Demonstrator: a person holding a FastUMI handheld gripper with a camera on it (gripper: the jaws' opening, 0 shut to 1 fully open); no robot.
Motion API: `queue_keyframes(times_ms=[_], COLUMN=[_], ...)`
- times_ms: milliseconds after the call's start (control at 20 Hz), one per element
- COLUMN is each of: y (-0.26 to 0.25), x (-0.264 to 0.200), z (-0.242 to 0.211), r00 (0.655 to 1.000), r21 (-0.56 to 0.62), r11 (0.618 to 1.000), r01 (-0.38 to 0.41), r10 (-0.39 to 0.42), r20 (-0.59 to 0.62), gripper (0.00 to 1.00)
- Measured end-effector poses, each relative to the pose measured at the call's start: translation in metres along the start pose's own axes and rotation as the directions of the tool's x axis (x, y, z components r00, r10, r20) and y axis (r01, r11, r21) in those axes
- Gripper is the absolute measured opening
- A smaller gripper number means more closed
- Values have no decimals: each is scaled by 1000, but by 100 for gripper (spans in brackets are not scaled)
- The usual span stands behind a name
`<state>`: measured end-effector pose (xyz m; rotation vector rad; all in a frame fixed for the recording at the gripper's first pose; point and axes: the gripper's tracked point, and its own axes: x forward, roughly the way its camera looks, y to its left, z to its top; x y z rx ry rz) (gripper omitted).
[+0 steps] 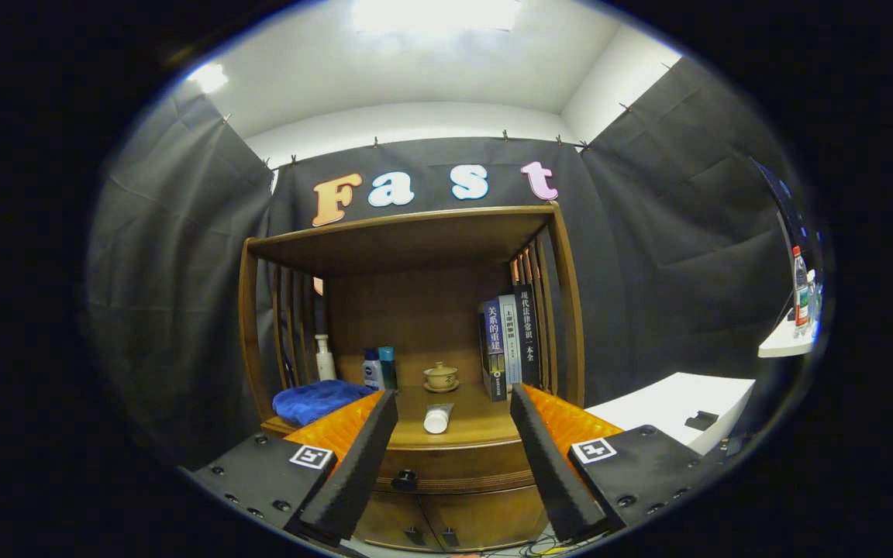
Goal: Pull open the drawer, take out the items inside it, and place them on the countertop above the cabinet.
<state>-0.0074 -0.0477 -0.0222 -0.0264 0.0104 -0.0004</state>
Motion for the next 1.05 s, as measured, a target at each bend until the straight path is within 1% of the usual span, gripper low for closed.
queue_keyframes(times_ms=[1050], y=[6], x=[4], z=[-8], r00=[1000], r21=[1], r11=[1000], r01=[-14], r10=[14], r20=[-18], gripper=[96])
